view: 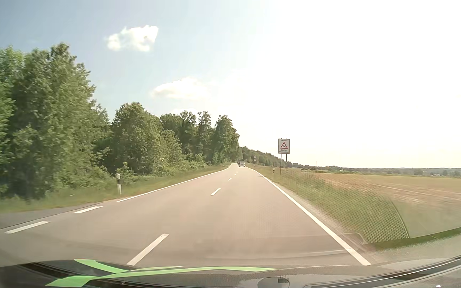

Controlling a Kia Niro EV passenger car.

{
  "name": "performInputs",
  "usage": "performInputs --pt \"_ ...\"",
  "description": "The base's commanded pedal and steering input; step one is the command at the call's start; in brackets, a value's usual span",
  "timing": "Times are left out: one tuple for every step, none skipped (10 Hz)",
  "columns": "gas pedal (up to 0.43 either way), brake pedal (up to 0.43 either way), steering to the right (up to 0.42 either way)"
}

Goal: Follow the waypoints while adhering to traffic rules and regulations

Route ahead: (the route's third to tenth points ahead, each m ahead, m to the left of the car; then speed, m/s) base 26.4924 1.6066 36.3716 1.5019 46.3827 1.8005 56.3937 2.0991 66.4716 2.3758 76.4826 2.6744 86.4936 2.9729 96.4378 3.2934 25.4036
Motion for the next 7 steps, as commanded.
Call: performInputs --pt "0.177 0.000 -0.005" --pt "0.177 0.000 -0.004" --pt "0.177 0.000 -0.003" --pt "0.177 0.000 -0.002" --pt "0.177 0.000 -0.002" --pt "0.177 0.000 -0.002" --pt "0.177 0.000 -0.002"
